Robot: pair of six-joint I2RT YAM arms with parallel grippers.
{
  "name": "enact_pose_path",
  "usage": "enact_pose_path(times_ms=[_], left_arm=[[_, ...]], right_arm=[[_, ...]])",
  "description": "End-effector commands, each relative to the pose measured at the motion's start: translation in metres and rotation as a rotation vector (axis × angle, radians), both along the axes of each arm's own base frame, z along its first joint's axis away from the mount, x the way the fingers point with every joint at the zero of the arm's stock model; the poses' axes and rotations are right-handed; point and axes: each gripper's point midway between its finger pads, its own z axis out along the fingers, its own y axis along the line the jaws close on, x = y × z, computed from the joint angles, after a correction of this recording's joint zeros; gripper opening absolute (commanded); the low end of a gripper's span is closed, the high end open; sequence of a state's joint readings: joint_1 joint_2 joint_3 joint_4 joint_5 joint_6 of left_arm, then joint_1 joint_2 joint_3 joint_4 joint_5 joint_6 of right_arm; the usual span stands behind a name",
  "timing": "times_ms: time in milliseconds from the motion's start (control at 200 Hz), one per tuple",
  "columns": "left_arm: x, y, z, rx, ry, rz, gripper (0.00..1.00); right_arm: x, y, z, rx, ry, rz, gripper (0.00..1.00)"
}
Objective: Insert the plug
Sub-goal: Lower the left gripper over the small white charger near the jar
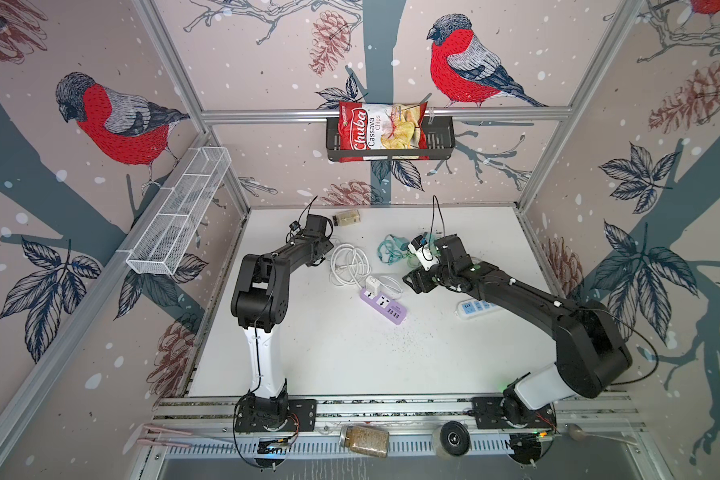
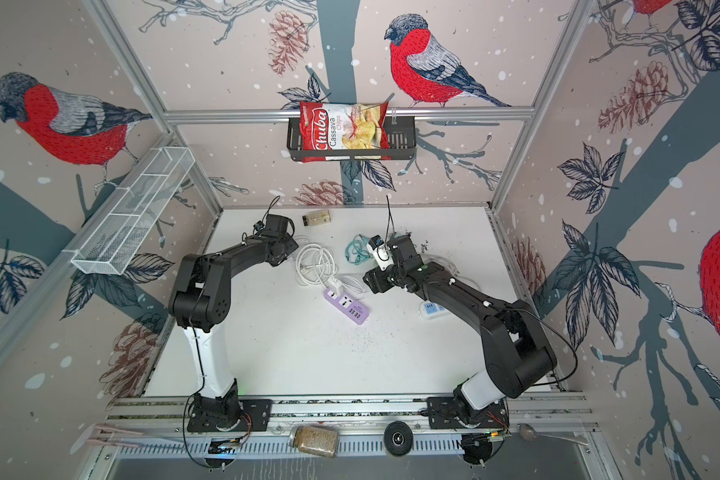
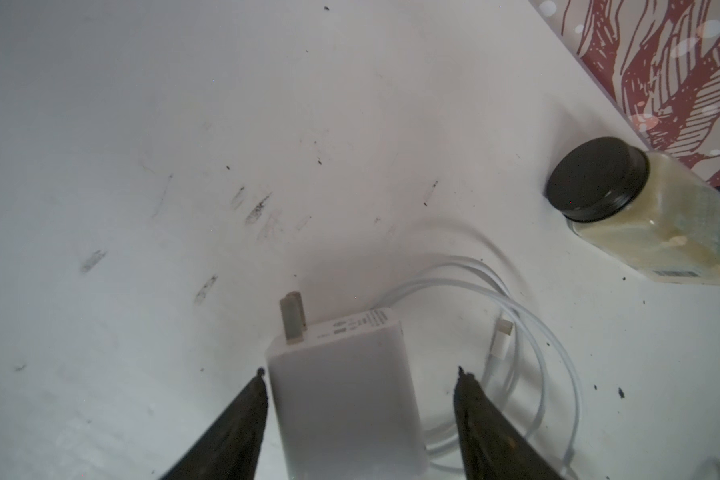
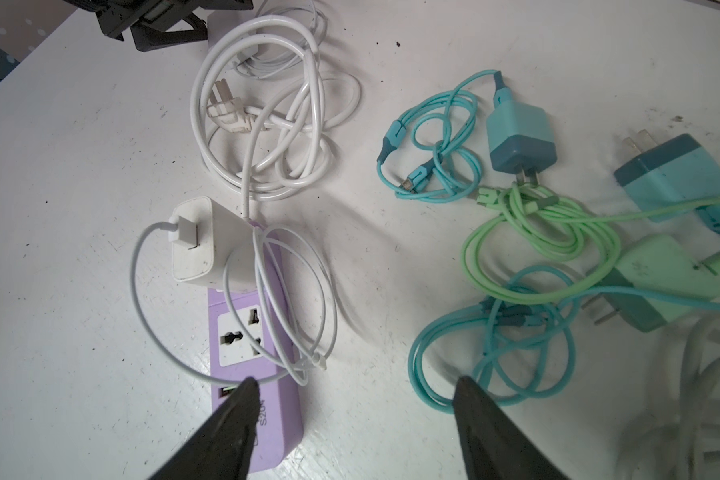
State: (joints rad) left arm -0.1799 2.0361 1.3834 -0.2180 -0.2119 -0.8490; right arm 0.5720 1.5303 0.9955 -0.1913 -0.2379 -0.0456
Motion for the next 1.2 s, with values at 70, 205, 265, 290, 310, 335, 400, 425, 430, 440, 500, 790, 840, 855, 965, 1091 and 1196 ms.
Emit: enact_pose_path(times_ms=[70,205,265,290,310,335,400,425,430,440,500,790,840,855,965,1091,1196], left_arm=[[-0.009,0.020,-0.003,0.034,0.042,-0.007,0.73],[-0.002,0.028,0.000,0.038,0.036,-0.008,0.73],[0.001,0.032,0.001,0.043,0.037,-0.007,0.72],[0.002,0.033,0.002,0.046,0.036,-0.008,0.72],[0.004,0.034,0.003,0.048,0.034,-0.007,0.72],[0.005,0.036,0.003,0.053,0.037,-0.006,0.72],[0.008,0.042,0.004,0.075,0.034,0.004,0.72],[0.010,0.044,0.004,0.080,0.030,0.003,0.71],[0.011,0.045,0.004,0.081,0.029,0.004,0.72],[0.011,0.045,0.004,0.082,0.030,0.005,0.72],[0.017,0.047,0.001,0.086,0.026,-0.002,0.70],[0.037,0.043,0.003,0.080,-0.035,-0.030,0.67],[0.040,0.043,0.004,0.081,-0.049,-0.030,0.66],[0.041,0.043,0.005,0.081,-0.053,-0.032,0.66],[0.047,0.040,0.007,0.071,-0.075,-0.042,0.63],[0.054,0.030,0.004,0.031,-0.094,-0.080,0.60],[0.055,0.028,-0.002,0.020,-0.090,-0.089,0.58]], right_arm=[[0.001,0.004,0.006,0.029,-0.009,0.008,0.75],[0.002,0.005,0.006,0.030,-0.008,0.007,0.75],[0.002,0.004,0.006,0.029,-0.008,0.006,0.75],[0.002,0.003,0.006,0.029,-0.008,0.004,0.75],[0.002,0.003,0.007,0.030,-0.009,0.003,0.75],[0.002,0.003,0.007,0.030,-0.010,0.003,0.75],[0.002,0.003,0.006,0.030,-0.009,0.004,0.75],[0.002,0.003,0.007,0.031,-0.009,0.004,0.75],[0.002,0.003,0.006,0.030,-0.008,0.004,0.75],[0.002,0.003,0.007,0.031,-0.008,0.004,0.75],[0.002,0.003,0.006,0.031,-0.007,0.005,0.75],[0.001,0.004,0.007,0.032,-0.005,0.008,0.75],[0.001,0.005,0.008,0.035,-0.006,0.010,0.75],[0.001,0.005,0.008,0.035,-0.006,0.009,0.75],[0.001,0.005,0.007,0.035,-0.002,0.012,0.75],[0.000,0.005,0.007,0.035,-0.004,0.011,0.75],[0.000,0.004,0.008,0.036,-0.005,0.010,0.75]])
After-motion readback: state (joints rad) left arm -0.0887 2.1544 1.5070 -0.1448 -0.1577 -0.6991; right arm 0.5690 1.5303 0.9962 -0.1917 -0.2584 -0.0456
